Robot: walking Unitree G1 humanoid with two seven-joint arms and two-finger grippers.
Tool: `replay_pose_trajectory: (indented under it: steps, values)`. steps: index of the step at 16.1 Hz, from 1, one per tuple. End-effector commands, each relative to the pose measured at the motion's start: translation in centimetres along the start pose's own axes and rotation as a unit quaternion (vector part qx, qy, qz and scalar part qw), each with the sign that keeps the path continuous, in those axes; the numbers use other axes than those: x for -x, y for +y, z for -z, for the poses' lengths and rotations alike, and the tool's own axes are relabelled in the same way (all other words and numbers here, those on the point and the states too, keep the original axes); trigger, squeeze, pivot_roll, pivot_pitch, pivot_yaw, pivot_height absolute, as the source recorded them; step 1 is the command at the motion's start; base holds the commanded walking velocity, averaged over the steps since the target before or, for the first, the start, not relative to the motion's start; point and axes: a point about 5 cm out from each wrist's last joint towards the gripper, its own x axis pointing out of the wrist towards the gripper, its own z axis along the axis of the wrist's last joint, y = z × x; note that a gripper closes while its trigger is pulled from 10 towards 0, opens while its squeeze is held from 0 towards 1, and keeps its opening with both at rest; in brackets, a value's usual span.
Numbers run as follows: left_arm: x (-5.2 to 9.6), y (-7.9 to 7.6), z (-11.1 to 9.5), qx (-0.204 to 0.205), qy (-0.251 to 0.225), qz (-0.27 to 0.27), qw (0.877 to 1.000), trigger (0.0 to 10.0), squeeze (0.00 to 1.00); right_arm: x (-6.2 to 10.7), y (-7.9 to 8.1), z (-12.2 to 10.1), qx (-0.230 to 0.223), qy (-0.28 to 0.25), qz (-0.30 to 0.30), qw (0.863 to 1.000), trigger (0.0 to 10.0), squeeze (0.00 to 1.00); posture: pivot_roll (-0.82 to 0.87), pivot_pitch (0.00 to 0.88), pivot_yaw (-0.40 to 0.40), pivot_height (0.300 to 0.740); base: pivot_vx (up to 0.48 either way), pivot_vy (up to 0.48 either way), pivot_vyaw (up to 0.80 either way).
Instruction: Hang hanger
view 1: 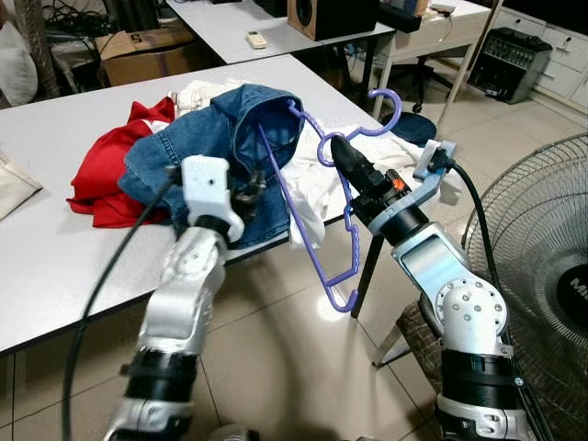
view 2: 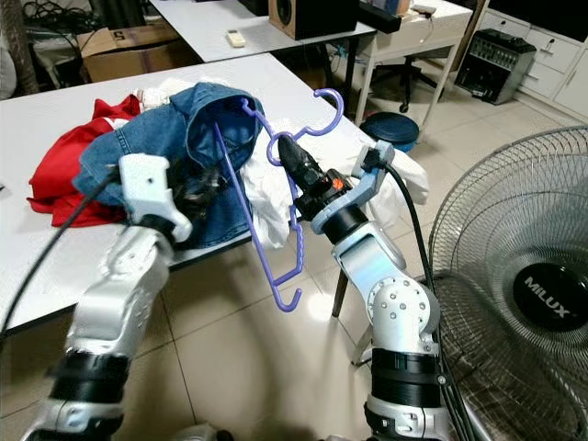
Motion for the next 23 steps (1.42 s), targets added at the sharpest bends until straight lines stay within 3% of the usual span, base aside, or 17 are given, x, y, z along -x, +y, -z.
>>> replay_pose_trajectory:
  steps: [1, 3, 6, 7, 8, 9, 12, 19, 22, 23]
  values:
    - [-0.4, -0.3, -0.2, 0.016, -0.003, 0.007, 1.000, 10.0, 0.00, -0.4, 0.4, -0.4, 0.004, -0.008, -0.013, 1.000, 10.0, 0.00, -0.09, 0.000, 0.046, 0.740, 0.000, 0.000, 0.00]
    - [-0.7, -0.6, -0.1, 0.016, 0.000, 0.012, 1.000, 10.0, 0.00, -0.4, 0.5, -0.4, 0.005, -0.009, -0.014, 1.000, 10.0, 0.00, -0.09, 0.000, 0.050, 0.740, 0.000, 0.000, 0.00]
    - [-1.7, 0.5, 1.0, -0.003, 0.023, -0.019, 1.000, 10.0, 0.00, -0.4, 0.7, -0.5, 0.002, -0.013, -0.019, 1.000, 10.0, 0.00, -0.10, 0.000, 0.050, 0.740, 0.000, 0.000, 0.00]
    - [-2.3, 1.0, 1.0, 0.001, 0.024, -0.030, 0.999, 9.3, 0.00, -0.5, 0.9, -0.5, 0.000, -0.014, -0.023, 1.000, 10.0, 0.00, -0.10, 0.000, 0.051, 0.740, 0.000, 0.000, 0.00]
    - [-2.9, 1.7, 0.9, -0.008, 0.026, -0.046, 0.999, 4.6, 0.00, -0.6, 0.9, -0.5, -0.001, -0.013, -0.025, 1.000, 10.0, 0.00, -0.10, 0.000, 0.053, 0.740, 0.000, 0.000, 0.00]
    - [-3.2, 1.9, 0.8, -0.015, 0.025, -0.054, 0.998, 4.3, 0.00, -0.6, 1.0, -0.5, -0.002, -0.014, -0.026, 1.000, 10.0, 0.00, -0.10, 0.000, 0.055, 0.740, 0.000, 0.000, 0.00]
    - [-3.9, 2.4, 0.5, -0.013, 0.021, -0.078, 0.997, 0.0, 0.00, -0.7, 1.0, -0.4, -0.003, -0.015, -0.027, 1.000, 10.0, 0.00, -0.10, 0.000, 0.057, 0.740, 0.000, 0.000, 0.00]
    - [-3.8, 3.1, 1.5, -0.036, 0.040, -0.116, 0.992, 0.0, 0.00, -0.6, 1.1, -0.4, -0.007, -0.020, -0.027, 0.999, 10.0, 0.00, -0.10, 0.000, 0.067, 0.740, 0.000, 0.000, 0.00]
    - [-3.4, 3.5, 1.0, -0.094, 0.028, -0.084, 0.992, 0.0, 0.00, -0.5, 0.9, -0.5, -0.003, -0.022, -0.023, 0.999, 10.0, 0.00, -0.10, 0.000, 0.074, 0.740, 0.000, 0.000, 0.00]
    - [-3.1, 3.7, 0.5, -0.146, 0.032, -0.035, 0.988, 0.0, 0.00, -0.4, 0.7, -0.6, 0.008, -0.019, -0.017, 1.000, 10.0, 0.00, -0.10, 0.000, 0.078, 0.740, 0.000, 0.000, 0.00]
